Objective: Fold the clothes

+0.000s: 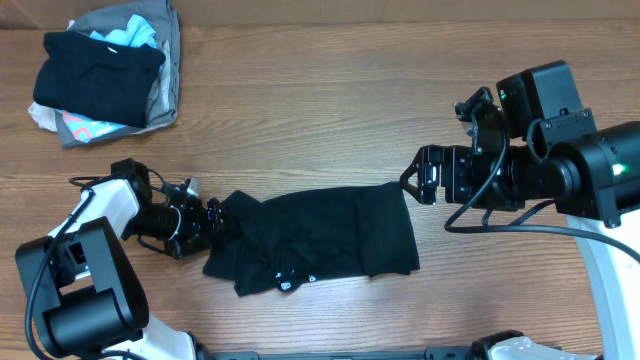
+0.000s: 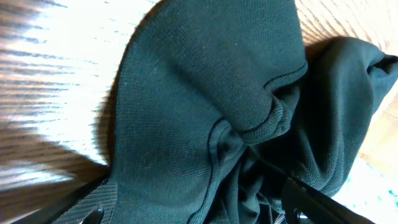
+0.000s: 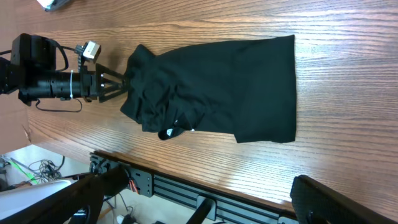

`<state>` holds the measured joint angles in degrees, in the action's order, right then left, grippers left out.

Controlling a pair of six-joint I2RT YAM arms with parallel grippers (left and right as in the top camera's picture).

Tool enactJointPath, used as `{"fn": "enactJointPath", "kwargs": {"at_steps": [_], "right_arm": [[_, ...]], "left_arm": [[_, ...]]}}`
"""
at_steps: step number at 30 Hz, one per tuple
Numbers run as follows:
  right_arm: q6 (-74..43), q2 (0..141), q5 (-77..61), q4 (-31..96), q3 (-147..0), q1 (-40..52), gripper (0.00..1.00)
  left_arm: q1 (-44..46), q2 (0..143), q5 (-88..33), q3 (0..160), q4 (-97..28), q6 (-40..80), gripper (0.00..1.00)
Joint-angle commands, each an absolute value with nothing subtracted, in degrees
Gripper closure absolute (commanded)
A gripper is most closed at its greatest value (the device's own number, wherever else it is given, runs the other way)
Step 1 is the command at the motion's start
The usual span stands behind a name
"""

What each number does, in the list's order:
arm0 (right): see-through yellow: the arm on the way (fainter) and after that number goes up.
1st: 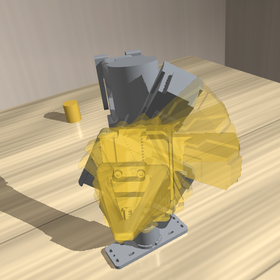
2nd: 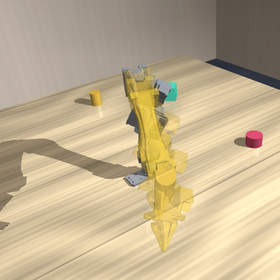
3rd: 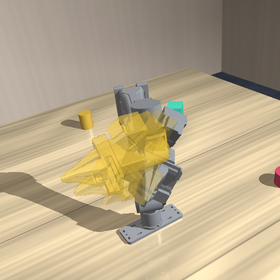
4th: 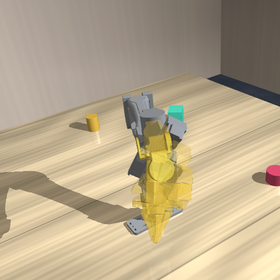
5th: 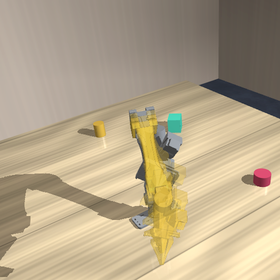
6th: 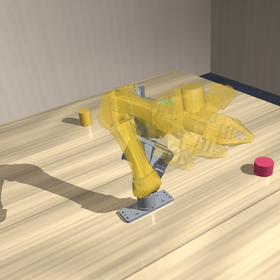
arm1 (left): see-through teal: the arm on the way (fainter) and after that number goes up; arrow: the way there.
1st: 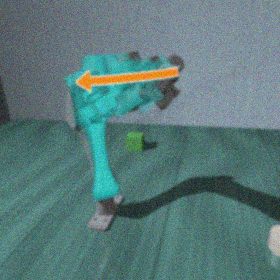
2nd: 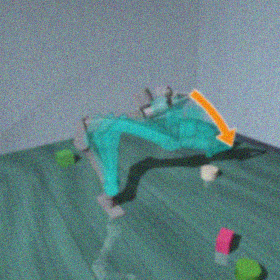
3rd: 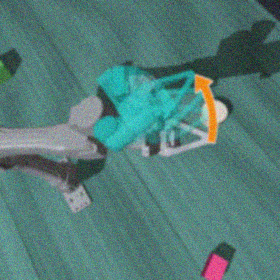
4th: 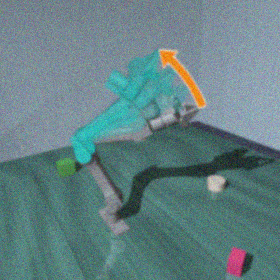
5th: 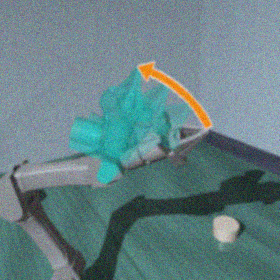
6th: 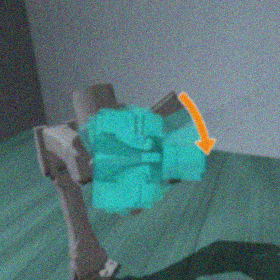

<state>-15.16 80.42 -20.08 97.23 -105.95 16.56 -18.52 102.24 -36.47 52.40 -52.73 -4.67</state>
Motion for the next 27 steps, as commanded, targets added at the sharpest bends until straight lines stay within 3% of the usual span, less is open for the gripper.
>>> {"fn": "enactJointPath", "kwargs": {"at_steps": [1, 13, 20, 27], "right_arm": [[-14.8, 80.0, -19.5, 97.0, -105.7, 16.8, 0.00], [-14.8, 80.1, -19.5, 96.7, -105.7, 16.8, 0.00], [-14.8, 80.1, -19.5, 96.5, -105.7, 16.8, 0.00], [-14.8, 80.1, -19.5, 96.4, -105.7, 16.8, 0.00]], "left_arm": [[-18.2, 104.9, -37.5, 50.3, -49.1, -10.9, 0.13], [-13.3, 104.9, -38.4, 48.9, -44.2, -16.3, 0.13], [-10.7, 104.8, -38.3, 48.9, -44.6, -16.8, 0.19], [-9.4, 101.8, -37.5, 48.9, -45.1, -16.8, 0.16]]}}
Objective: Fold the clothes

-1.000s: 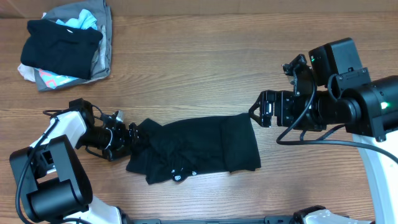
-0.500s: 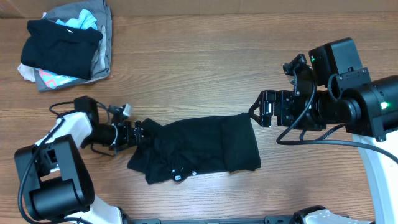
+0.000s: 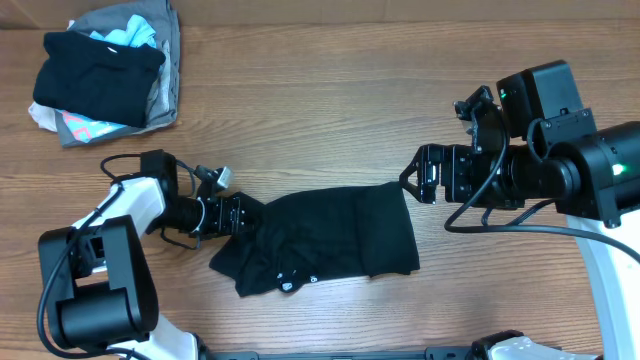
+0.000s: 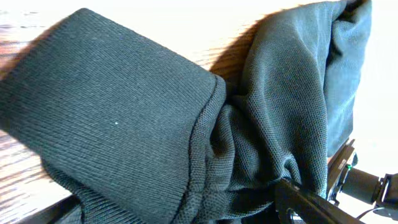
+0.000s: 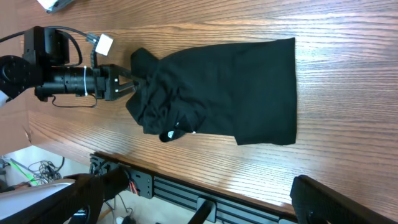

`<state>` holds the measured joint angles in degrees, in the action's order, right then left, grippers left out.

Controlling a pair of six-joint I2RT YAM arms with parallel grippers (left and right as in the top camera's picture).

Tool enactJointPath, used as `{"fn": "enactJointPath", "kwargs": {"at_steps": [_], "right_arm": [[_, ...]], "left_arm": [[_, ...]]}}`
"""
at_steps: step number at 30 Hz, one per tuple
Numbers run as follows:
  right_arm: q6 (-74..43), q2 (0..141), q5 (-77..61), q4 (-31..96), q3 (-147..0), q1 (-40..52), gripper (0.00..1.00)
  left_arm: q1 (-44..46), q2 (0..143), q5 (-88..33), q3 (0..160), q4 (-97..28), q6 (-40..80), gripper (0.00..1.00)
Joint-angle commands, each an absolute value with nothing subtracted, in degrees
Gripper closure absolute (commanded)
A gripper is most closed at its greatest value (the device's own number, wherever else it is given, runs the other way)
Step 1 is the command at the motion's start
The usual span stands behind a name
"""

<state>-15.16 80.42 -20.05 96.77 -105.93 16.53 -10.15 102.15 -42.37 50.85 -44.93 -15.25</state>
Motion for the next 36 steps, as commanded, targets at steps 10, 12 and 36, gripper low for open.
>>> {"fn": "enactJointPath", "kwargs": {"at_steps": [10, 12, 36], "right_arm": [[-14.5, 80.1, -19.5, 96.6, -105.7, 16.8, 0.00], [-14.3, 80.1, -19.5, 96.6, -105.7, 16.8, 0.00], [-8.9, 80.1, -19.5, 96.8, -105.7, 16.8, 0.00]], "left_arm": [[-9.0, 97.8, -37.3, 48.8, -46.2, -19.4, 0.19], [-8.6, 97.8, -37.0, 48.8, -46.3, -19.9, 0.20], [-11.4, 94.7, -30.5, 56.9, -47.2, -14.1, 0.00]]}}
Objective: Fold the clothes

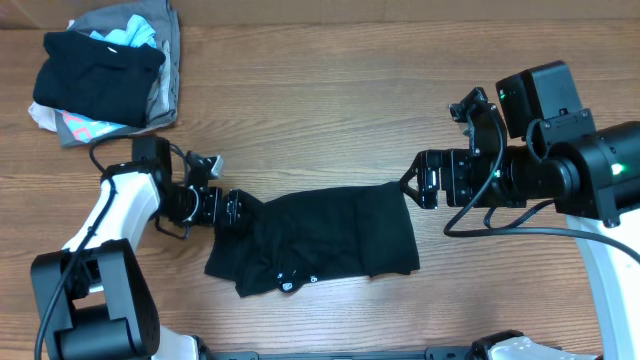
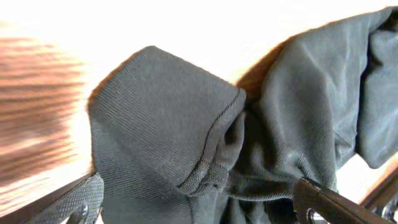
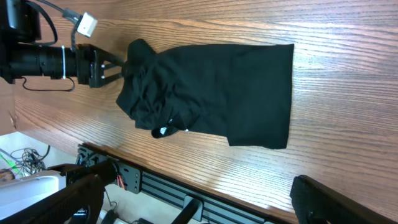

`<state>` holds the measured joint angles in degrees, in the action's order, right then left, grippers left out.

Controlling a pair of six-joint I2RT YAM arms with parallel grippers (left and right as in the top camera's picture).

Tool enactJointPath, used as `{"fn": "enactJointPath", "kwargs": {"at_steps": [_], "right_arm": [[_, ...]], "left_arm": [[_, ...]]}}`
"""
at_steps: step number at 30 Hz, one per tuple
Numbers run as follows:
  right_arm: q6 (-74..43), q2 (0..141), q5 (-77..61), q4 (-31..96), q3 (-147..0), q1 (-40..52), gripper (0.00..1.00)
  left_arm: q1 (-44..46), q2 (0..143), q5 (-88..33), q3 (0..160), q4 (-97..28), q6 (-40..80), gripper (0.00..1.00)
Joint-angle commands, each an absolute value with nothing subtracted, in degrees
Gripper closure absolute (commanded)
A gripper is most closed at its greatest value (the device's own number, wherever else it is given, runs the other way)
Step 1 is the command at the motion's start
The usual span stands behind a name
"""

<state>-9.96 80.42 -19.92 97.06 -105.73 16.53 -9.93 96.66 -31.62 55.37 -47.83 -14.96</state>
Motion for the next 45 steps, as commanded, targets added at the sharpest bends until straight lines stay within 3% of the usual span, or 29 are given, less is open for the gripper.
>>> {"fn": "enactJointPath", "kwargs": {"at_steps": [1, 8, 11, 12, 19, 26, 36, 45], "right_arm": [[-8.9, 80.1, -19.5, 96.8, -105.7, 16.8, 0.00], [-8.9, 80.1, -19.5, 95.9, -105.7, 16.8, 0.00], [-8.9, 80.2, -19.5, 96.2, -105.7, 16.8, 0.00], [-8.9, 80.2, -19.5, 96.4, -105.7, 16.8, 0.00], [-8.7, 80.2, -19.5, 96.7, -105.7, 16.8, 0.00], [-8.5, 80.2, -19.6, 96.4, -105.7, 16.8, 0.00], [-8.5, 80.2, -19.7, 95.9, -105.7, 16.8, 0.00], [-8.6, 80.2, -19.8, 95.9, -105.7, 16.8, 0.00]], "left_arm": [[-11.9, 94.8, -28.9, 56.9, -46.8, -14.1, 0.00], [-14.5, 94.7, -23.9, 56.9, -46.3, -9.4, 0.00], [-15.0, 94.7, -29.5, 56.9, -46.7, -17.8, 0.15], [-15.1, 94.7, -29.4, 56.9, -46.7, -19.1, 0.16], [-15.8, 94.8, -26.9, 56.3, -47.3, -22.7, 0.05], [-15.7, 95.0, -33.2, 54.3, -47.4, -26.9, 0.12], [-15.7, 95.1, -40.1, 42.7, -37.8, -26.2, 0.16], [-15.7, 95.1, -47.1, 42.7, -41.4, -31.8, 0.18]]}}
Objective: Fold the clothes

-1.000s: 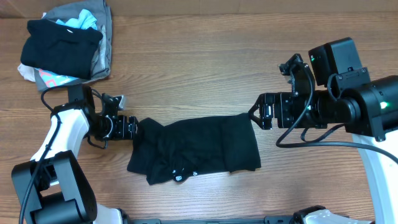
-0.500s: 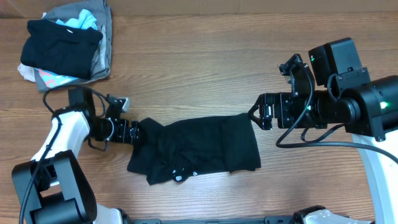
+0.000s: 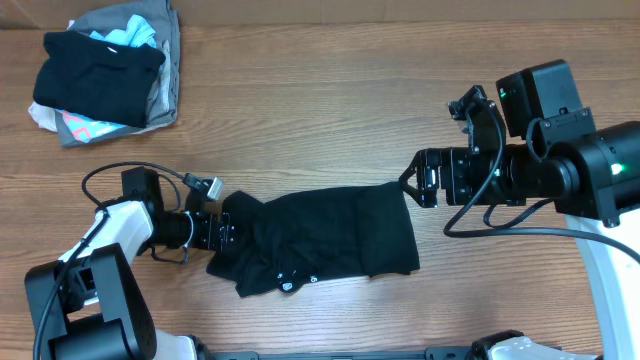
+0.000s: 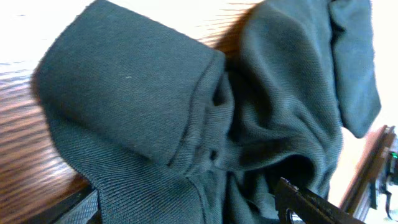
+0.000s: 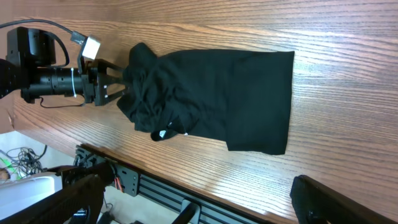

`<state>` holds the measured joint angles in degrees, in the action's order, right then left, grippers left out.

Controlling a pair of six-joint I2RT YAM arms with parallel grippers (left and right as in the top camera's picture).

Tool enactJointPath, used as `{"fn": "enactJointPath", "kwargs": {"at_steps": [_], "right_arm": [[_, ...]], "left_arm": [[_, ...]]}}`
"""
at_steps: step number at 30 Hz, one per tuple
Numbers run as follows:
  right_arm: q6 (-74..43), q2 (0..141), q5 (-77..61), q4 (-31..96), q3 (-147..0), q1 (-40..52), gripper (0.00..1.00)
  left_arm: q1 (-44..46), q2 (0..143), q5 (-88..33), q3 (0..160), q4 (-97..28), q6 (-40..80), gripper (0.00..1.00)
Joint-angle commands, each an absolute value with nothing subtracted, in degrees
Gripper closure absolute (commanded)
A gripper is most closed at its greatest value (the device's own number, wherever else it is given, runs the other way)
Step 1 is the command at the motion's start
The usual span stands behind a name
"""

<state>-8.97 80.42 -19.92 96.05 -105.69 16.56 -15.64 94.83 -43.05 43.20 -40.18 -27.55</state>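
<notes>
A black garment [image 3: 320, 240] lies across the table's middle, flat on its right half and bunched at its left end. My left gripper [image 3: 222, 230] is shut on that bunched end. In the left wrist view, dark ribbed cloth [image 4: 130, 112] with a folded hem fills the frame between the fingers [image 4: 311, 202]. My right gripper [image 3: 410, 185] hangs open just off the garment's far right corner, holding nothing. The right wrist view shows the whole garment [image 5: 211, 102] and the left gripper [image 5: 109, 84] at its bunched end.
A pile of other clothes [image 3: 105, 70], black on top of grey and light pieces, sits at the far left corner. The table's front edge and metal rail [image 5: 186, 186] run just below the garment.
My left gripper has moved a little left and toward the front edge, still holding the bunched end. The forearm has swung nearer the front. The right arm has hardly moved.
My left gripper held the garment's bunched left end throughout. It stood first at the left, then further right, then further back, and now nearer the front. The flat right half has stayed in place and the right gripper has stayed open beside it.
</notes>
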Motion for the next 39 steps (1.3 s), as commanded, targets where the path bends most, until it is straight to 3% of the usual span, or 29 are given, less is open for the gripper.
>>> {"fn": "enactJointPath", "kwargs": {"at_steps": [1, 11, 18, 25, 27, 30, 36, 39], "right_arm": [[-8.6, 80.2, -19.8, 95.9, -105.7, 16.8, 0.00], [-8.7, 80.2, -21.1, 95.2, -105.7, 16.8, 0.00], [-8.8, 80.2, -21.3, 95.0, -105.7, 16.8, 0.00], [-9.0, 80.2, -22.0, 95.1, -105.7, 16.8, 0.00], [-9.0, 80.2, -22.4, 95.1, -105.7, 16.8, 0.00], [-9.0, 80.2, -22.4, 95.0, -105.7, 16.8, 0.00], [-9.0, 80.3, -22.4, 95.1, -105.7, 16.8, 0.00], [-9.0, 80.4, -22.4, 95.4, -105.7, 16.8, 0.00]], "left_arm": [[-15.7, 95.1, -48.0, 42.7, -42.3, -33.4, 0.18], [-15.3, 95.1, -50.8, 42.7, -45.3, -37.5, 0.19], [-10.2, 95.1, -49.7, 42.7, -44.5, -37.5, 0.21], [-4.7, 95.1, -44.4, 42.7, -40.5, -30.8, 0.21], [-3.4, 95.1, -41.2, 42.7, -39.2, -28.0, 0.32], [-2.6, 95.1, -40.0, 42.7, -38.9, -26.7, 0.36], [-2.7, 95.1, -38.3, 44.0, -38.9, -22.9, 0.93], [-2.7, 95.1, -29.2, 47.9, -39.1, -16.0, 0.96]]}}
